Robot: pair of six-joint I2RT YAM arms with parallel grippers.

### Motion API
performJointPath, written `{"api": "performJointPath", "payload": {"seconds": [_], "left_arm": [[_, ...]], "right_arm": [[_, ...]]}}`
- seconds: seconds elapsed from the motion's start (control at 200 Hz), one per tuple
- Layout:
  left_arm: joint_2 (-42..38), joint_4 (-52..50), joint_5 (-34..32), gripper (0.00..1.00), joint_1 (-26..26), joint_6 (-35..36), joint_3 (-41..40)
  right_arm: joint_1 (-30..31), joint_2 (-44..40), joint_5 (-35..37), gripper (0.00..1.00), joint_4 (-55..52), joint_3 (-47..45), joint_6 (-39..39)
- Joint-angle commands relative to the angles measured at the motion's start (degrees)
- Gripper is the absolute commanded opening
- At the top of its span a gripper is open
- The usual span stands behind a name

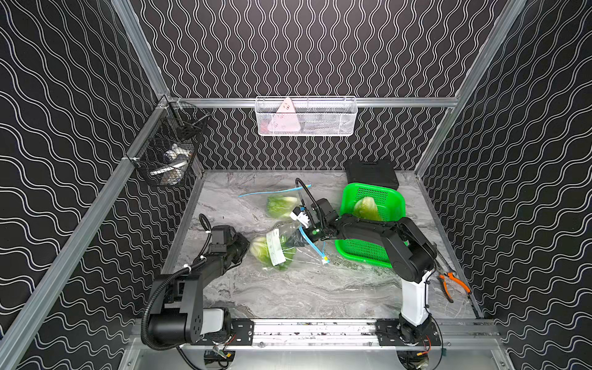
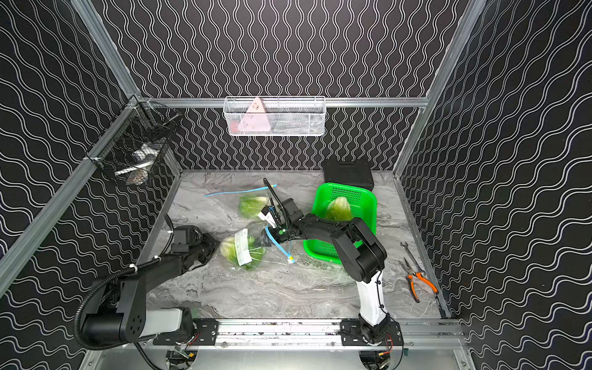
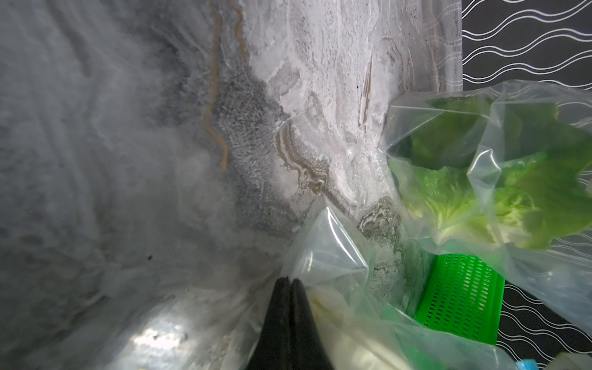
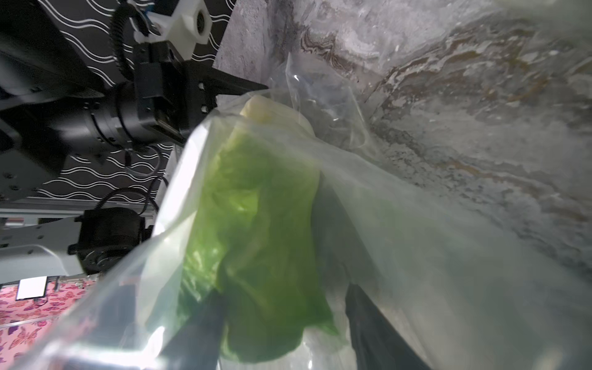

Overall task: Open the zip-top bag and take out the chinese cabbages
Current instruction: Pick up the Chinese cabbage from the zipper food storage bag.

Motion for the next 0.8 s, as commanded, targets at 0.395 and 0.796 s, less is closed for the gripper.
{"api": "performJointPath", "payload": {"seconds": [0.395,0.796], "left_arm": [[-4.4,-3.0,-3.6,0.0,0.3,-0.6,-0.8],[-4.4,-2.3,-3.1,0.0,1.7,-1.2,-0.8]], "right_arm": [[-3.7,-10.1,7.7,0.0,4.0,-7.0,2.4],[-15.1,-23.1,8.9,0.0,-0.3,-13.9,0.7]]}}
